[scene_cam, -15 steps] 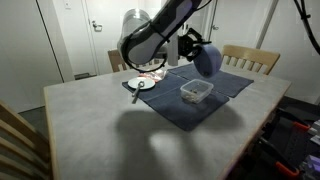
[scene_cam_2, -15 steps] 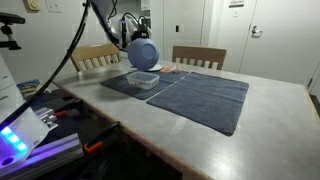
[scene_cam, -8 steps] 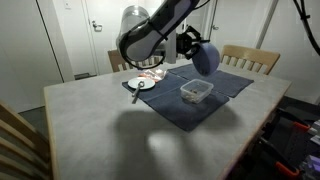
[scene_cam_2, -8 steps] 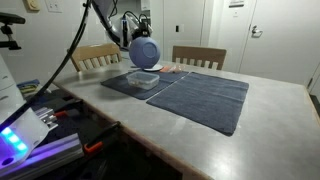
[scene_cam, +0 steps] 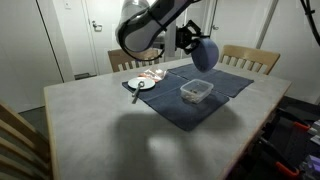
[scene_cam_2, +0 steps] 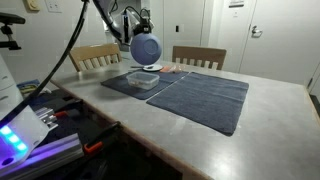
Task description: Pour the contents from the blue bowl into the clear bowl then place the blue bowl on the table
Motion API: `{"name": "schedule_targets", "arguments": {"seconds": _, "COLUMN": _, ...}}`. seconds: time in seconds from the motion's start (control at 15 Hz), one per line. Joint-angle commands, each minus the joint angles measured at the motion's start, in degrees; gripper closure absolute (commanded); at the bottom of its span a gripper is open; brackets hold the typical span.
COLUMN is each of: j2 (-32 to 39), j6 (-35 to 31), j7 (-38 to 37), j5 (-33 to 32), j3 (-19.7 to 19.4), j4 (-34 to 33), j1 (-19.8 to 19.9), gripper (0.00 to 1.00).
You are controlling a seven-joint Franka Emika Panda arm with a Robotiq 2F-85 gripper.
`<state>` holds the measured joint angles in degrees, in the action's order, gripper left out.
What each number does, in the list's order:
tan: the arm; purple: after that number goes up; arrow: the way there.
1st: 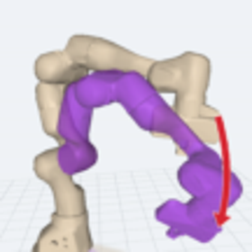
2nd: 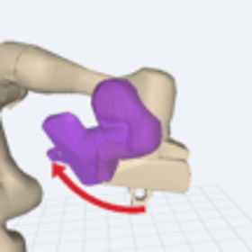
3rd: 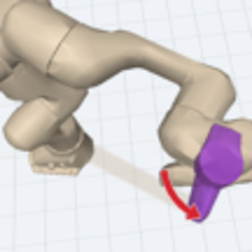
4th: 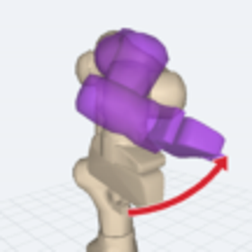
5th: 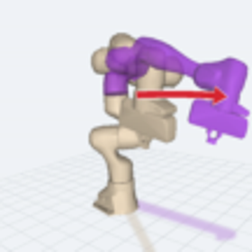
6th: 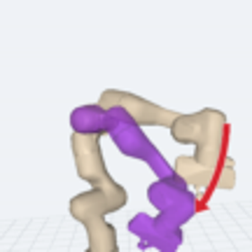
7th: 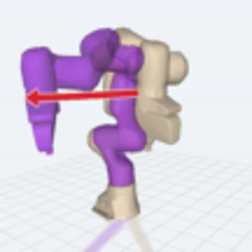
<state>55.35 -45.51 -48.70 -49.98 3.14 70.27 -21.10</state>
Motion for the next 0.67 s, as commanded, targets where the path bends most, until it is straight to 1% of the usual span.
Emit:
{"name": "schedule_targets", "arguments": {"seconds": 0.0, "j2": -5.4, "j6": -3.8, "j7": 0.1, "j5": 3.2, "j3": 0.9, "j4": 4.0, "j1": 2.5, "gripper": 0.98}}
{"name": "schedule_targets", "arguments": {"seconds": 0.27, "j2": -12.7, "j6": -13.4, "j7": 0.8, "j5": 8.1, "j3": 1.7, "j4": 10.7, "j1": 6.2, "gripper": 0.98}}
{"name": "schedule_targets", "arguments": {"seconds": 0.6, "j2": -22.2, "j6": -30.5, "j7": -2.5, "j5": 17.4, "j3": 0.3, "j4": 23.5, "j1": 11.6, "gripper": 0.98}}
